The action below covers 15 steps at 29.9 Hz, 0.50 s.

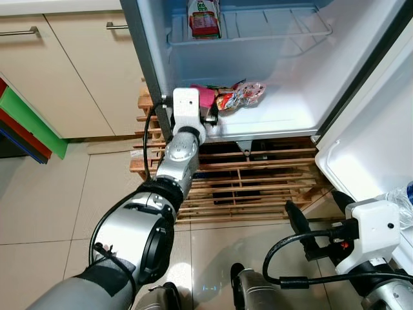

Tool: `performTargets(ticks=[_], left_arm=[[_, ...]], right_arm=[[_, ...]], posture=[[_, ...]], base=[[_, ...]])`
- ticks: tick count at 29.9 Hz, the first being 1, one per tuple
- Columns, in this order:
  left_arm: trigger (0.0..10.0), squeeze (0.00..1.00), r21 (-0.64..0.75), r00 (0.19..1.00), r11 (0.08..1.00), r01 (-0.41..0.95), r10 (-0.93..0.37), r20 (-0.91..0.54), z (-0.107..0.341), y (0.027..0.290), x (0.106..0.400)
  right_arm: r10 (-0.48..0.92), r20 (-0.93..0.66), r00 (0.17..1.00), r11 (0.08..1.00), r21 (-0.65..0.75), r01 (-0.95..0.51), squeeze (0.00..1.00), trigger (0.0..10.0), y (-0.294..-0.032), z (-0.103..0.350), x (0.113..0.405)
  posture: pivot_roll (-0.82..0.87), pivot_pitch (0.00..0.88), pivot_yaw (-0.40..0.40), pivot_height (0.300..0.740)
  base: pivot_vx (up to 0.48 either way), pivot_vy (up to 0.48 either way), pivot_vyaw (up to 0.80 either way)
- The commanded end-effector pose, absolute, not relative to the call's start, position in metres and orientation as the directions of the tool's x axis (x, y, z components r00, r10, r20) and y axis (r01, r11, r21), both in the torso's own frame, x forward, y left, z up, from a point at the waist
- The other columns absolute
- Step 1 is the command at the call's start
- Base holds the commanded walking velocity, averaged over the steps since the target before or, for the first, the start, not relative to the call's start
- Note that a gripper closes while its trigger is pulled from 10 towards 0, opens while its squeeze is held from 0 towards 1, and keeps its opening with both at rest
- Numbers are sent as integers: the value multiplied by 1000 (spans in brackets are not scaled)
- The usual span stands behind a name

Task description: Restocking fridge

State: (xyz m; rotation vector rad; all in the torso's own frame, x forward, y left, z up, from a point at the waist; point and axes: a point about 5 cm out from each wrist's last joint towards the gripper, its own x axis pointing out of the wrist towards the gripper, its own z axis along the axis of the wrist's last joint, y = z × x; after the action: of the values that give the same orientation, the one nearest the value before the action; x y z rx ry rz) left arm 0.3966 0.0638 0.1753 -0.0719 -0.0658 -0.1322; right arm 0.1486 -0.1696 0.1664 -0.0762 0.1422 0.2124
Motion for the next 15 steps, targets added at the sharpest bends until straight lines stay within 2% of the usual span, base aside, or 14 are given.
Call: performTargets(ticks=[1,6,15], left_arm=[[10000,1000,-48,987,992,118,-112,119,186,65,399],[10000,1000,-39,968,988,147,-136,210,207,59,400],[10000,1000,-79,937,968,239,-208,281,208,49,390]], right_arm=[[210,-164,964,973,-57,-222,0,10000,-169,163,149],[212,-152,965,973,-59,-223,0,10000,-169,162,156],[226,-122,967,970,-62,-234,0,10000,-166,159,170]], posture=[[-383,210,52,740],[-363,184,62,740],[-315,134,73,740]], base=[[0,0,0],[0,0,0],[0,0,0]])
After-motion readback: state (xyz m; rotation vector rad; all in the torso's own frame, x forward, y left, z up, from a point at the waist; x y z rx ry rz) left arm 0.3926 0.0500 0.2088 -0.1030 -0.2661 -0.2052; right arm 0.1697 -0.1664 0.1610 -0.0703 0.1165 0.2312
